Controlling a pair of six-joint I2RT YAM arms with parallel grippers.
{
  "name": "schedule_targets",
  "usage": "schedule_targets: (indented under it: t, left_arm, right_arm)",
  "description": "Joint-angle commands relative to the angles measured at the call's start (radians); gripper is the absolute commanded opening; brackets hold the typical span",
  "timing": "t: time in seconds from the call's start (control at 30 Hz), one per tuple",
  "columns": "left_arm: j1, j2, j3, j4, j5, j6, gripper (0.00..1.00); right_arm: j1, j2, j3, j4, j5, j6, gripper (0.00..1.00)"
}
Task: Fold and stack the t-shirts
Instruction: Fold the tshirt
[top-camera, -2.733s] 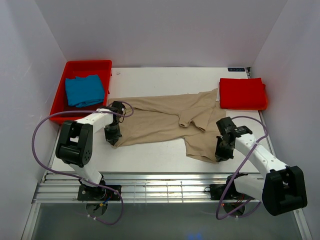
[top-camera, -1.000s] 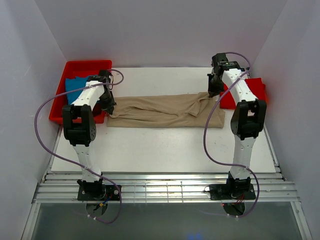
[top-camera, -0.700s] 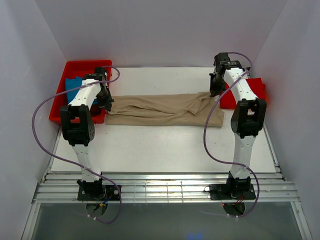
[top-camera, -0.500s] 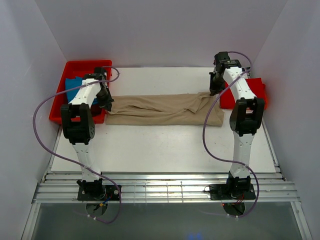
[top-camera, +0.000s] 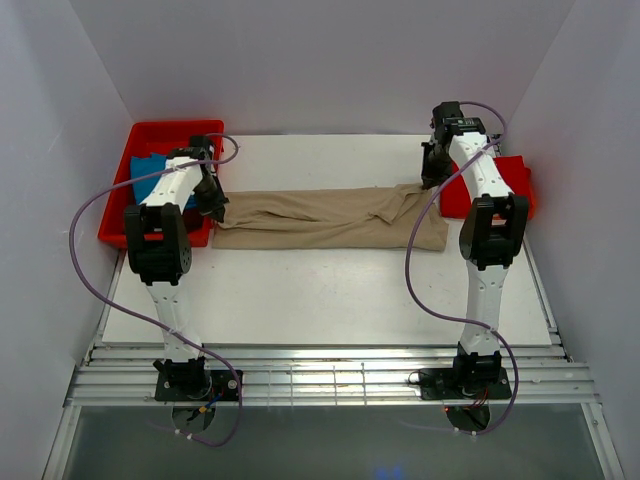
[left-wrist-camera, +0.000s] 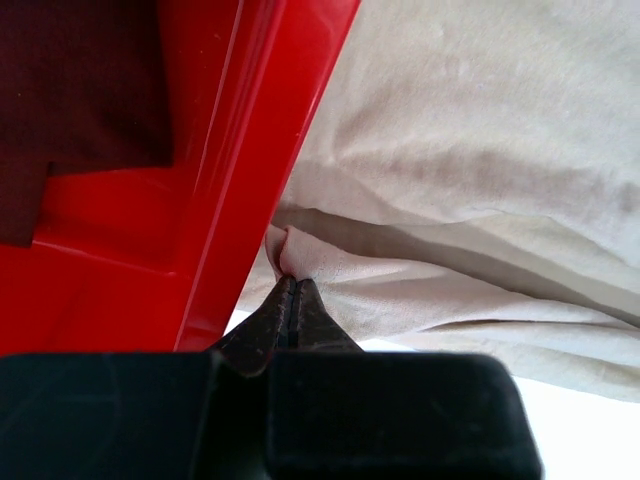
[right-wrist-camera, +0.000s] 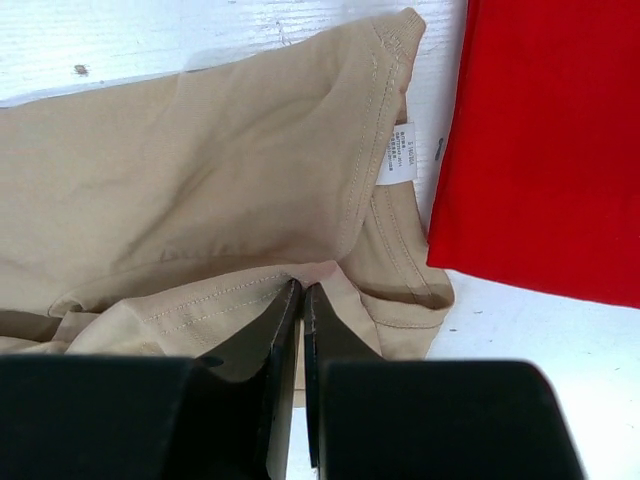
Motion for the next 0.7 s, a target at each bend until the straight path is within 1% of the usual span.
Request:
schedule_targets:
  t: [0.0,0.17,0.2,0.63,0.67]
  left_arm:
    - [0.007,-0.041,0.039,0.022,0.015,-0.017,0.00]
    - [0.007,-0.024,0.044,0.033,0.034,-0.026,0.00]
    - [0.041,-0.019,0.045,0.033,0.034,-0.027,0.00]
    - [0.067,0.013,0.088,0.061,0.038,-0.049,0.00]
    - [0.067,0.019,0.093,0.062,0.073,-0.046,0.00]
  right_arm:
    - [-0.006,0.011,0.051,0.006,-0.006,0.007,0.08]
    - [-0.007,0.024,0.051,0.010,-0.006,0.011,0.09]
    - [-0.007,0.028,0.051,0.013,-0.006,0.011,0.09]
    - [-0.010,0.060,0.051,0.029,-0.004,0.019,0.09]
    - [-0.010,0.062,0.051,0.030,-0.003,0.019,0.09]
